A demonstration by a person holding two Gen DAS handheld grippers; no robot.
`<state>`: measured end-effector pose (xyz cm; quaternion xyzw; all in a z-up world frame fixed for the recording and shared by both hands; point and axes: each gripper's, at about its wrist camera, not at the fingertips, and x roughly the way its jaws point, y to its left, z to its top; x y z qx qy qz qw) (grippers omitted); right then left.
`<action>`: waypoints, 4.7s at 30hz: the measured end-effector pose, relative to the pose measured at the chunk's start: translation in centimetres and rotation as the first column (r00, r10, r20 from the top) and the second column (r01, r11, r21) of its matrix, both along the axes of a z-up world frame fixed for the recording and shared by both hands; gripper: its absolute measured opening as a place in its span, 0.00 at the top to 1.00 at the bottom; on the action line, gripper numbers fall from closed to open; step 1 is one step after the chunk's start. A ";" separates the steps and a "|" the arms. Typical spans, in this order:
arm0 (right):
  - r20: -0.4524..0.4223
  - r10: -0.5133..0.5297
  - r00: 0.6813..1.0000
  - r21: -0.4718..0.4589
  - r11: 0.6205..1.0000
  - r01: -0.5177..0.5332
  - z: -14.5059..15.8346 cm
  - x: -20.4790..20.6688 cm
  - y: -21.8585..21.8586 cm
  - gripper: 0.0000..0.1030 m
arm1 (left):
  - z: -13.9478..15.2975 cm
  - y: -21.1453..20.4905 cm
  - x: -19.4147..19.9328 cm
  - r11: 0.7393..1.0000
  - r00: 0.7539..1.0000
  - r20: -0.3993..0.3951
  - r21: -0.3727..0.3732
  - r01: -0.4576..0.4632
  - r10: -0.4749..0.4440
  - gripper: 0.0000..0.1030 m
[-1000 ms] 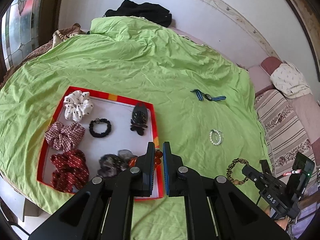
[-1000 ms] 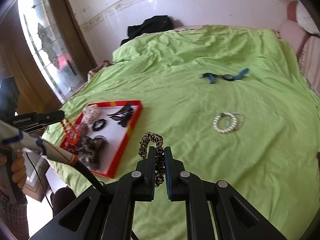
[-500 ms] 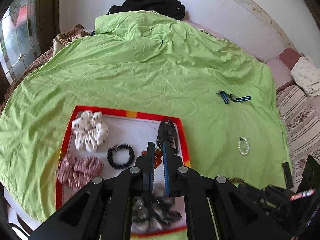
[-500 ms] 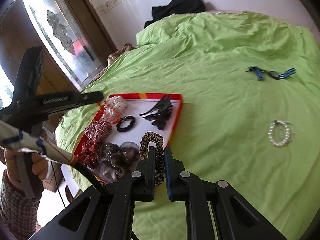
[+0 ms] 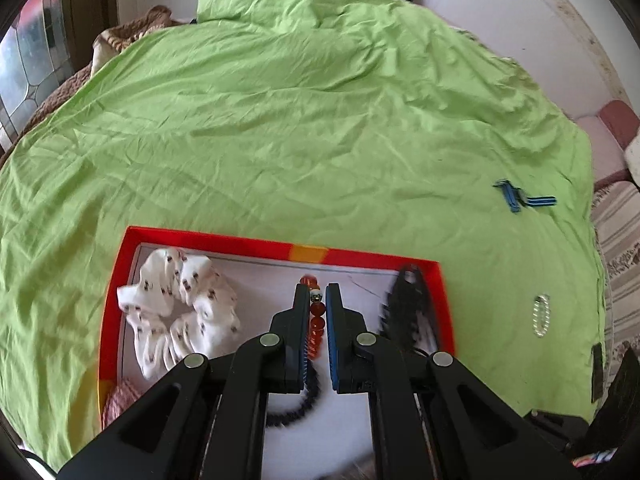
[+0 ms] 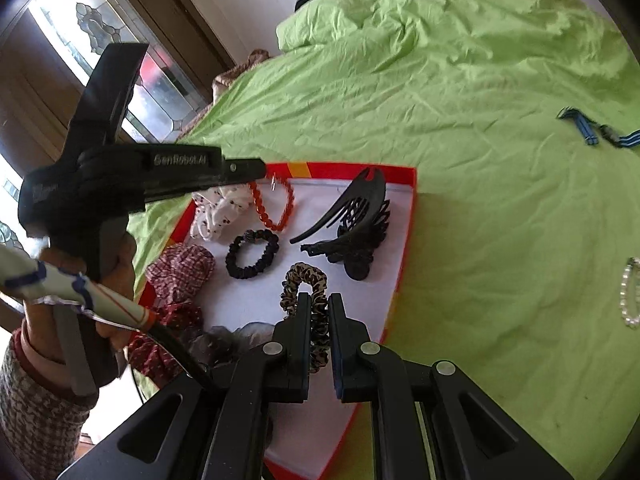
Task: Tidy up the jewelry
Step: 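Carry both bracelets over the tray and lower them inside, then open both tools to release the bracelets in the tray, then move both open tools back toward the pearl bracelets, then grasp the pearl bracelet with the left tool while the right tool grasps the pale green beaded bracelet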
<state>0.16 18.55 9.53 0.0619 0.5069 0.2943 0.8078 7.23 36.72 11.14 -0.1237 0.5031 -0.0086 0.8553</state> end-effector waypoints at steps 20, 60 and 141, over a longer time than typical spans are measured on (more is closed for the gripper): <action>-0.011 0.014 1.000 -0.038 0.999 -0.014 -2.4 1.0 1.4 0.91 | -3.4 1.3 2.3 0.999 0.998 -0.050 0.032 -0.038 0.040 0.93; 0.080 0.143 0.987 -0.006 0.990 -0.143 3.6 -8.8 0.9 0.58 | 7.0 1.4 -20.5 0.955 0.931 0.242 0.046 -0.293 0.274 0.54; 0.103 -0.389 0.916 -0.358 0.844 0.399 -5.2 6.3 -32.1 0.80 | -7.5 -33.7 -0.2 0.936 0.946 -0.051 0.139 0.324 -0.320 0.90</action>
